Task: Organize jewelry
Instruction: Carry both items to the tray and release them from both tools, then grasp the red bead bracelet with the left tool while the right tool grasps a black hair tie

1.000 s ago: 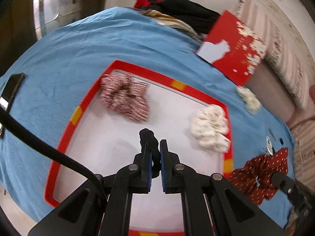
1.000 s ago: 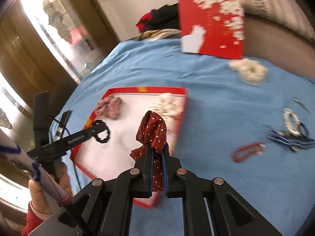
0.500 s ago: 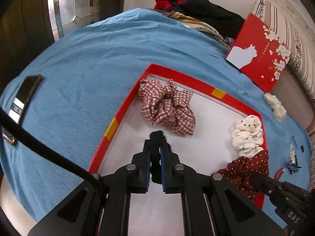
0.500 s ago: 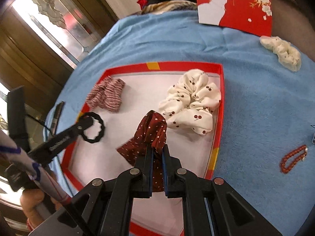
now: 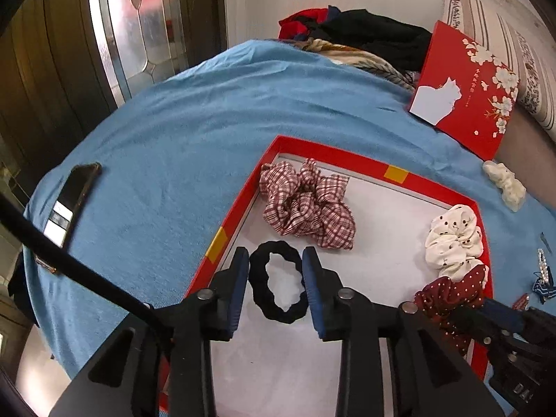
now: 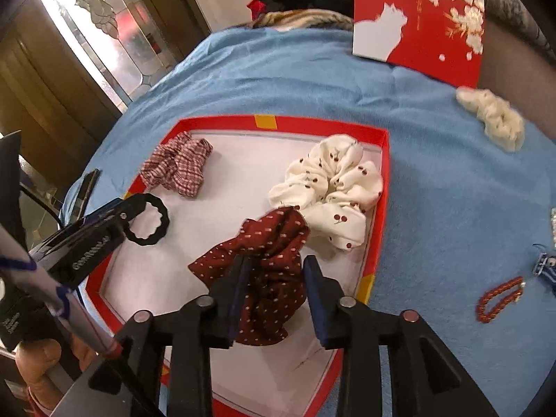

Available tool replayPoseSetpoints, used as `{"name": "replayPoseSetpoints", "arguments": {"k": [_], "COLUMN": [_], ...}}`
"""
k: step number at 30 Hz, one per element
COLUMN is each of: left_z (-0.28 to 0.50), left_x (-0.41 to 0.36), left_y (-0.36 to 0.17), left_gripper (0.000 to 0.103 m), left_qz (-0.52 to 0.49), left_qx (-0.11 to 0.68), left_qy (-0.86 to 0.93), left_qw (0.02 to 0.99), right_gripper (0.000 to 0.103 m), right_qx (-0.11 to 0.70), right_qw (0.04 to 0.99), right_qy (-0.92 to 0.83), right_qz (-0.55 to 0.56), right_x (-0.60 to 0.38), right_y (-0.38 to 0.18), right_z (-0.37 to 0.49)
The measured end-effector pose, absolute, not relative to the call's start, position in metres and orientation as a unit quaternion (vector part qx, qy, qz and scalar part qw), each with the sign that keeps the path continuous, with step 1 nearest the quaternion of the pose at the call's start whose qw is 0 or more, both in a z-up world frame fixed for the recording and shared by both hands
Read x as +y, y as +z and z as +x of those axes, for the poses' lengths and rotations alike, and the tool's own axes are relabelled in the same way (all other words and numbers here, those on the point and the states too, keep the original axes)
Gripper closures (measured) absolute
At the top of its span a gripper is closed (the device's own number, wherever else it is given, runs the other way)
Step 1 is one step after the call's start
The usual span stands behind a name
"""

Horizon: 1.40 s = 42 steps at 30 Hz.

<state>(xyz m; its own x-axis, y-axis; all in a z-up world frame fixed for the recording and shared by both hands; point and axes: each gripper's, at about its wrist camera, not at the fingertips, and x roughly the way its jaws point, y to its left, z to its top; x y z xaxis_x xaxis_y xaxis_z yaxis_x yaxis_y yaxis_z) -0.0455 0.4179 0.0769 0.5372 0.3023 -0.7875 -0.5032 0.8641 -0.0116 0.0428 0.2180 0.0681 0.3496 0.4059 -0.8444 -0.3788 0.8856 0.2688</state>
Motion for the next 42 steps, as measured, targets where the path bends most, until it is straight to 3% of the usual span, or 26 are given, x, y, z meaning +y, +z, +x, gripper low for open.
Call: {"name": "replayPoseSetpoints", "arguments": {"k": [4, 12, 22, 25, 29, 42], "left_z": [-0.045, -0.050, -0.072, -0.075, -0.062, 0.024], "left_x": [0.405, 0.381, 0.319, 0.291, 0.250, 0.126], "left_y": [0.081, 0.084, 0.105, 0.118, 0.123, 0.054], "left_gripper": [0.066, 0.065, 0.065, 0.056, 0.055, 0.055], "left_qz": [-0.104, -0.097, -0.064, -0.056, -0.033, 0.005], "left_qx": [0.417, 0.414, 0.389, 0.387, 0.400, 0.490], "left_qy": [0.230, 0.222, 0.171, 0.137, 0.086, -0.055], "left_qw": [0.873, 0.878, 0.903, 0.910, 0.912, 0.870], "right_gripper": [0.064, 0.060, 0.059, 0.059, 0.059, 0.058], "right_qx": [0.502, 0.483, 0.487, 0.490, 0.486, 0.485], "right_qw": [0.832, 0.853, 0.869, 0.867, 0.867, 0.855], "right_qy": [0.236, 0.198, 0.074, 0.038, 0.010, 0.020], "right_qz": [0.012, 0.025, 0.059, 0.080, 0.110, 0.185], "right_x": [0.205, 0.147, -0.021, -0.065, -0.109, -0.160], "right_y": [0.083, 0.105, 0.101, 0.095, 0.088, 0.062], "right_z": [0.037, 0.018, -0.019, -0.028, -0.036, -0.026]}}
